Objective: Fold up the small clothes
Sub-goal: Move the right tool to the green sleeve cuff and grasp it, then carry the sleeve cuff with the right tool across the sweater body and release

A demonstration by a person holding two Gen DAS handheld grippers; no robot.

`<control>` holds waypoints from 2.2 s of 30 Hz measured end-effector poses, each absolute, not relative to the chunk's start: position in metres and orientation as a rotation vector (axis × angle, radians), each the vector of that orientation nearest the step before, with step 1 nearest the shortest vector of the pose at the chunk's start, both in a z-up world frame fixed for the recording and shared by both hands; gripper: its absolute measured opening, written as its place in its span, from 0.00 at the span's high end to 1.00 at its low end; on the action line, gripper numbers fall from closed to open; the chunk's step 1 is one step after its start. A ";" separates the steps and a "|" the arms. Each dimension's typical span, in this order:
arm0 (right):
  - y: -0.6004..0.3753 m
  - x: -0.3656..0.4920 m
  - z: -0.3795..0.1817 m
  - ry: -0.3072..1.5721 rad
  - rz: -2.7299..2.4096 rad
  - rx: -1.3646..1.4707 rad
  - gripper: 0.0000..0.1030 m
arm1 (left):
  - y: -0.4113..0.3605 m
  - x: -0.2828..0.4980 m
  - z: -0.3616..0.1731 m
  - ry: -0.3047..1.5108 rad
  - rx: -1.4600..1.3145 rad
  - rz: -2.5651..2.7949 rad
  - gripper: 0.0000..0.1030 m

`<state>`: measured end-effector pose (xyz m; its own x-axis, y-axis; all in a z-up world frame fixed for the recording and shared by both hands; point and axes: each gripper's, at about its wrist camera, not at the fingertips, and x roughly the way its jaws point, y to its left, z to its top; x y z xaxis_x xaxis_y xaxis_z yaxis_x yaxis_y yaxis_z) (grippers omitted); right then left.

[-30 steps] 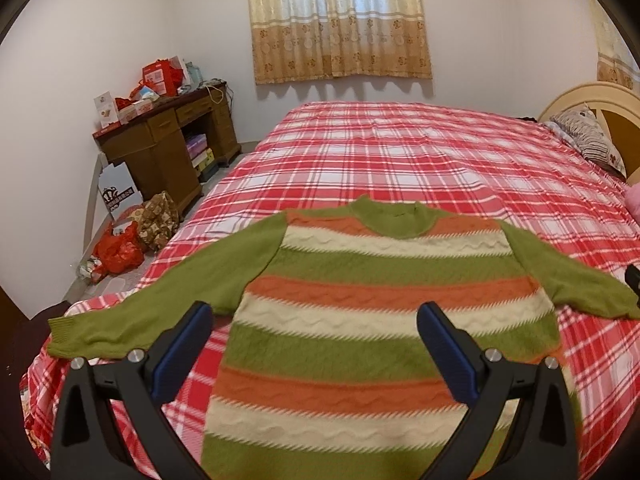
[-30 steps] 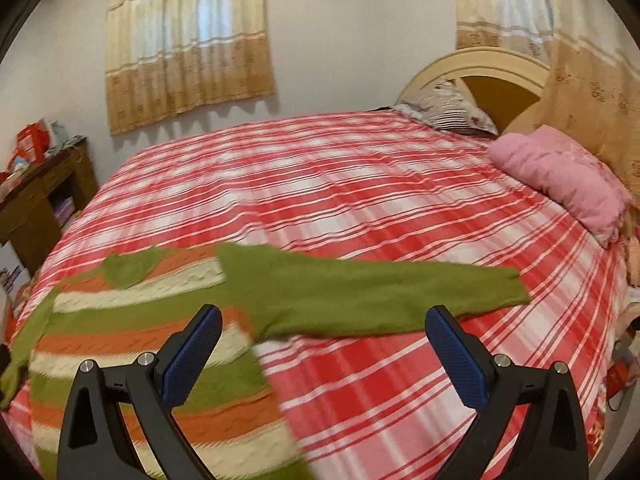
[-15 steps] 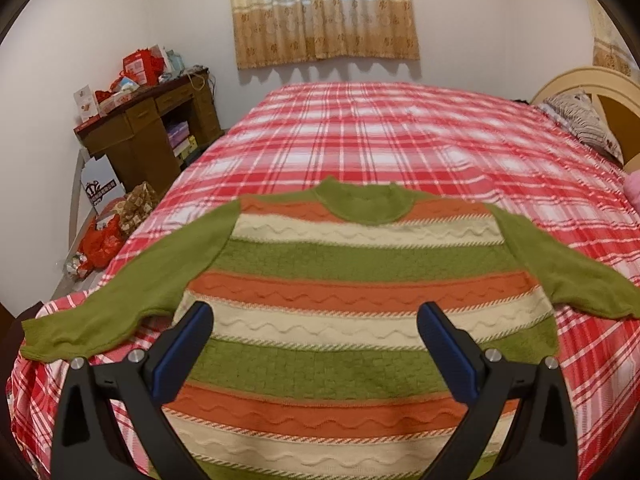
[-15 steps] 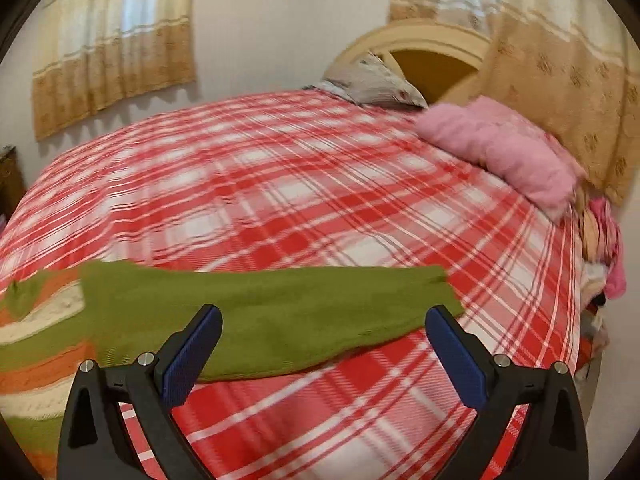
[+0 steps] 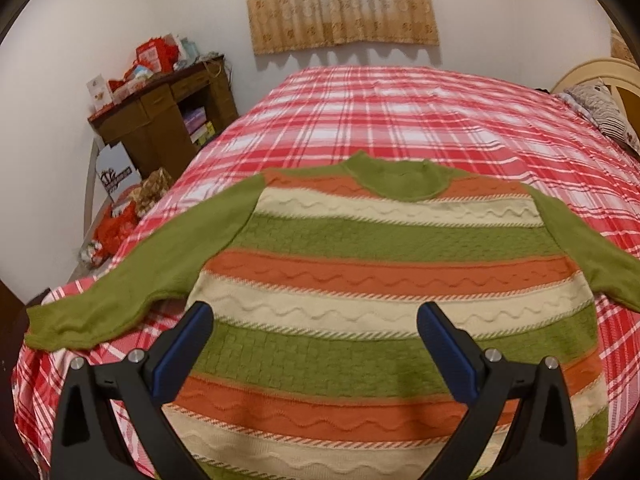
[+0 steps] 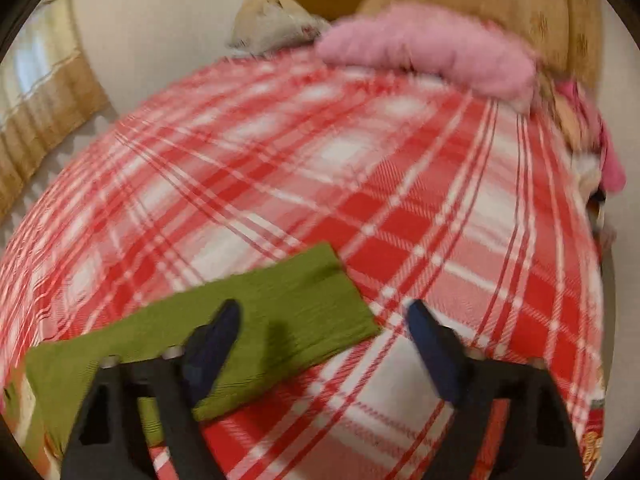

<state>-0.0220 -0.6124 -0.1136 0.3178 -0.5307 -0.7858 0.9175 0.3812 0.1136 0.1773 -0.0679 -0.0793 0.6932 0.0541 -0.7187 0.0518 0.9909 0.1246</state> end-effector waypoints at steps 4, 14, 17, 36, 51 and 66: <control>-0.609 -0.008 -0.126 0.786 -1.041 0.543 0.30 | -0.067 0.179 -0.089 0.829 0.143 0.010 0.00; -0.597 0.014 -0.114 0.771 -0.892 0.516 0.94 | -0.052 0.180 -0.095 0.835 0.132 0.027 0.00; -0.588 0.007 -0.092 0.672 -0.829 0.573 0.94 | -0.045 0.179 -0.095 0.832 0.122 0.023 0.00; -0.343 0.154 -0.013 0.609 -0.186 0.512 0.94 | 0.041 0.172 -0.094 0.767 0.020 0.093 0.00; -0.173 0.260 -0.081 0.742 0.037 0.467 0.94 | 0.103 0.179 -0.130 0.776 -0.039 0.193 0.00; -0.109 0.310 -0.144 0.846 0.153 0.430 0.94 | 0.109 0.183 -0.146 0.801 -0.059 0.180 0.00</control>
<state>0.3097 -0.1093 -0.1436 0.6579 0.2989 -0.6912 0.0378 0.9036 0.4267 0.1832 0.1089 -0.1461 0.6819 0.1383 -0.7183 -0.1827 0.9830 0.0158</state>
